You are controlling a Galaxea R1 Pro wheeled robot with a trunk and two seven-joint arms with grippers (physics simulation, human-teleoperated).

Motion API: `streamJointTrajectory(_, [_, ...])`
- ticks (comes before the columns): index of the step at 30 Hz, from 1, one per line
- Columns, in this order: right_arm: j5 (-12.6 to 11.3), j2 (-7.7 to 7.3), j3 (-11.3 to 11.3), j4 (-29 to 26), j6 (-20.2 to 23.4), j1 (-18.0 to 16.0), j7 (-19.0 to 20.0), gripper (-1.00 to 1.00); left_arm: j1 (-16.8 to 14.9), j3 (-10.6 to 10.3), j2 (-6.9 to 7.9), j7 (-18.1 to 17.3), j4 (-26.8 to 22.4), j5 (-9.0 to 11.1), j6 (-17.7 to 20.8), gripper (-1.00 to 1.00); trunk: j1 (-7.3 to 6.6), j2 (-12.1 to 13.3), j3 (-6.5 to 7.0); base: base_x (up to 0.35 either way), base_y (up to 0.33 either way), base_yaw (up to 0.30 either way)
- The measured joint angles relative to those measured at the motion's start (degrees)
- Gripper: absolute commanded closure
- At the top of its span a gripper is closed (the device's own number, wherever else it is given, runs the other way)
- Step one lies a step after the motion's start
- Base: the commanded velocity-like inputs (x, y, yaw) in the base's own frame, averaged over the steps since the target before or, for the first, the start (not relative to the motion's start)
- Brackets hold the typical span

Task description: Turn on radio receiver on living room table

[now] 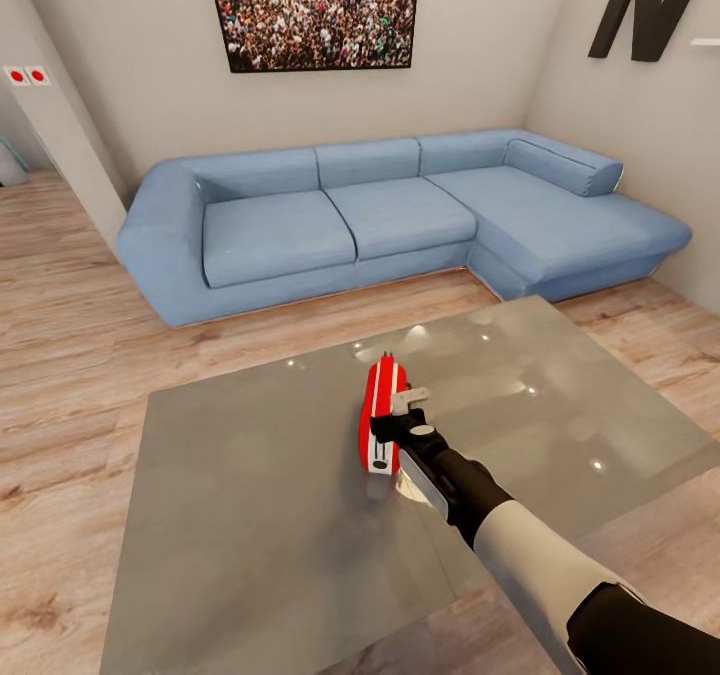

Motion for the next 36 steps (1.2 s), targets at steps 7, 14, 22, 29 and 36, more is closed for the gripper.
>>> streamJointTrajectory(7, [0.05, 0.0, 0.04, -0.01, 0.05, 0.0, -0.02, 1.0, 0.0, -0.03, -0.25, 0.0, 0.03, 0.08, -0.1, -1.0, 0.0, 0.0, 0.0, 0.0, 0.0, 0.0])
streamJointTrajectory(14, [0.06, 0.01, 0.04, -0.01, 0.04, 0.0, -0.02, 1.0, 0.0, -0.06, -0.26, 0.0, 0.02, 0.09, -0.09, -1.0, 0.0, 0.0, 0.0, 0.0, 0.0, 0.0])
streamJointTrajectory(22, [0.0, -0.01, -0.05, 0.04, 0.08, 0.02, -0.04, 1.0, 0.0, 0.1, -0.38, 0.0, 0.05, 0.09, -0.06, -1.0, -1.09, 1.99, 0.89, 0.0, 0.0, 0.0])
streamJointTrajectory(29, [-0.11, -0.01, -0.14, 0.04, 0.08, 0.02, -0.11, 1.0, 0.0, 0.12, -0.38, 0.0, 0.0, 0.09, -0.02, -1.0, -2.63, 4.8, 2.14, 0.0, 0.0, 0.0])
streamJointTrajectory(36, [-0.16, -0.01, -0.13, 0.04, 0.08, 0.02, -0.13, 1.0, 0.0, 0.12, -0.35, 0.0, 0.03, 0.09, 0.0, -1.0, -4.16, 7.61, 3.4, 0.0, 0.0, 0.0])
